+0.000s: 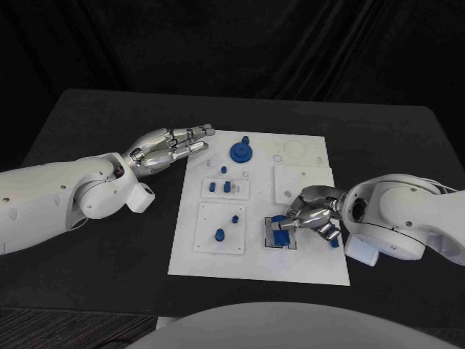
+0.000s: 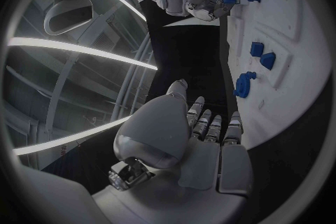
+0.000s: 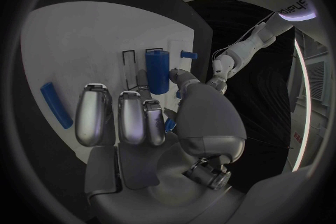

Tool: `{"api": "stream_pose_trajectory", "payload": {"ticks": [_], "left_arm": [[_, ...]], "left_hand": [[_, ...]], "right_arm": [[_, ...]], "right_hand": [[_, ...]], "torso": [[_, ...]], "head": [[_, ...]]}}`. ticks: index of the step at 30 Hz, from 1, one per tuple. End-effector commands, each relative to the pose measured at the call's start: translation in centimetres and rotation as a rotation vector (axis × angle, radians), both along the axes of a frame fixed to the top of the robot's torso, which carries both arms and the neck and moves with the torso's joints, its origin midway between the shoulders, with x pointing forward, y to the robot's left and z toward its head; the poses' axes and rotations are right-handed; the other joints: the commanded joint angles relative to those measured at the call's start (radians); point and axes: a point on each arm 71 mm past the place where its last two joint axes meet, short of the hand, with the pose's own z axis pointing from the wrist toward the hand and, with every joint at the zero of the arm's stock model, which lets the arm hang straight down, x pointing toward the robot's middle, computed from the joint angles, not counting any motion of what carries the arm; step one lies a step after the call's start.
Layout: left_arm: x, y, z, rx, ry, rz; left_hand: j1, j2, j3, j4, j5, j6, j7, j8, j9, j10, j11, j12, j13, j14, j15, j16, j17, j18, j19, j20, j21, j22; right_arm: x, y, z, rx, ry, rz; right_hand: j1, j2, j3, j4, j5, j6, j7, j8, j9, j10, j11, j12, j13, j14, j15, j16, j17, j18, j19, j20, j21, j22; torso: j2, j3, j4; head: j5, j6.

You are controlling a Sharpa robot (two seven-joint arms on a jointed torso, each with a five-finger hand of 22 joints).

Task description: Assemble the parts on the task board

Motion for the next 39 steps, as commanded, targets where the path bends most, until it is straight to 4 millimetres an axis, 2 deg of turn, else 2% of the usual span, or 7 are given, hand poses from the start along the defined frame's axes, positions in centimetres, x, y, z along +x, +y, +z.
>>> {"api": "stream_pose_trajectory", "payload": {"ticks": [1,3,13,22,28,32,39], "left_arm": [[-0.1,-0.1,0.0,-0.015,0.002,-0.017],[-0.1,-0.1,0.0,-0.015,0.003,-0.017],[-0.1,-0.2,0.0,-0.014,0.005,-0.020],[-0.1,-0.2,-0.1,-0.013,0.008,-0.022],[-0.1,-0.3,-0.1,-0.014,0.010,-0.025],[-0.1,-0.3,-0.1,-0.013,0.013,-0.028],[-0.2,-0.1,-0.1,-0.014,0.013,-0.026]], "left_hand": [[0.005,0.005,0.001,0.004,0.002,0.004,0.003,0.005,0.001,0.004,0.000,0.004,0.001,-0.001,0.008,-0.002,0.000,0.012,-0.002,0.005,0.004,0.001],[0.006,0.004,0.000,0.004,0.001,0.004,0.004,0.005,0.001,0.004,0.000,0.004,0.001,-0.001,0.009,-0.002,0.000,0.012,-0.001,0.005,0.004,0.002],[0.006,0.004,0.000,0.004,0.001,0.004,0.004,0.005,0.001,0.004,0.000,0.004,0.001,-0.001,0.009,-0.002,0.000,0.012,-0.001,0.005,0.004,0.002],[0.006,0.004,0.000,0.004,0.001,0.004,0.004,0.005,0.001,0.004,0.000,0.004,0.001,-0.001,0.009,-0.002,0.000,0.012,-0.001,0.005,0.004,0.002],[0.005,0.004,0.000,0.005,0.000,0.004,0.004,0.006,0.001,0.004,0.001,0.004,0.001,0.000,0.009,-0.002,0.000,0.012,-0.001,0.006,0.005,0.002],[0.005,0.004,0.000,0.005,0.000,0.004,0.005,0.006,0.001,0.004,0.001,0.004,0.000,0.000,0.010,-0.001,0.000,0.012,0.000,0.006,0.005,0.003],[0.006,0.005,0.001,0.005,0.000,0.004,0.005,0.006,0.001,0.004,0.002,0.005,0.001,0.001,0.011,-0.001,0.000,0.012,0.000,0.006,0.005,0.003]], "right_arm": [[-0.2,-0.2,-0.5,-0.018,0.016,-0.014],[-0.2,-0.2,-0.5,-0.018,0.016,-0.014],[-0.3,0.0,-0.7,-0.026,0.030,0.010],[-0.2,-0.1,-0.7,-0.039,0.017,0.023],[-0.2,0.0,-0.6,-0.039,0.009,0.024],[-0.3,0.0,-0.5,-0.032,0.000,0.018],[-0.5,-0.3,0.3,0.041,-0.068,-0.016]], "right_hand": [[-0.021,0.003,0.031,-0.024,-0.040,0.020,-0.016,0.007,-0.003,0.106,0.004,0.005,0.263,0.044,0.007,-0.005,-0.004,-0.015,0.033,0.008,-0.007,0.189],[-0.027,0.004,0.027,-0.018,-0.065,0.020,-0.017,0.008,-0.005,0.106,0.004,0.005,0.263,0.044,0.008,-0.006,-0.005,-0.014,0.033,0.008,-0.008,0.189],[-0.075,0.000,-0.056,0.036,-0.403,0.006,-0.014,0.016,-0.024,0.106,0.007,0.005,0.263,0.044,0.010,-0.010,-0.015,-0.013,0.031,0.010,-0.016,0.187],[-0.093,-0.005,-0.130,0.072,-0.569,-0.028,-0.009,0.034,-0.028,0.106,0.011,0.005,0.263,0.043,0.013,-0.013,-0.021,-0.012,0.029,0.013,-0.021,0.185],[-0.082,-0.010,-0.158,0.080,-0.617,-0.050,-0.008,0.057,-0.022,0.106,0.012,0.005,0.263,0.043,0.013,-0.011,-0.019,-0.012,0.029,0.013,-0.021,0.185],[-0.089,-0.026,-0.193,0.109,-0.646,-0.075,-0.007,0.084,-0.014,0.106,0.012,0.005,0.263,0.044,0.014,-0.009,-0.017,-0.012,0.030,0.014,-0.020,0.186],[-0.078,-0.010,-0.255,0.149,-0.593,-0.090,-0.014,0.154,0.011,0.106,0.007,0.005,0.263,0.048,0.010,0.004,0.005,-0.015,0.034,0.011,-0.006,0.190]], "torso": [[0.000,0.0005,-0.0002],[0.000,0.0001,0.0000],[0.000,0.0006,-0.0006],[0.000,0.0005,-0.0005],[0.000,0.0005,-0.0008],[0.000,0.0004,-0.0002],[0.000,0.0014,-0.0010]], "head": [[0.001,0.000],[0.001,0.000],[0.002,0.000],[0.003,0.000],[0.005,0.000],[0.006,0.000],[0.012,0.000]]}}
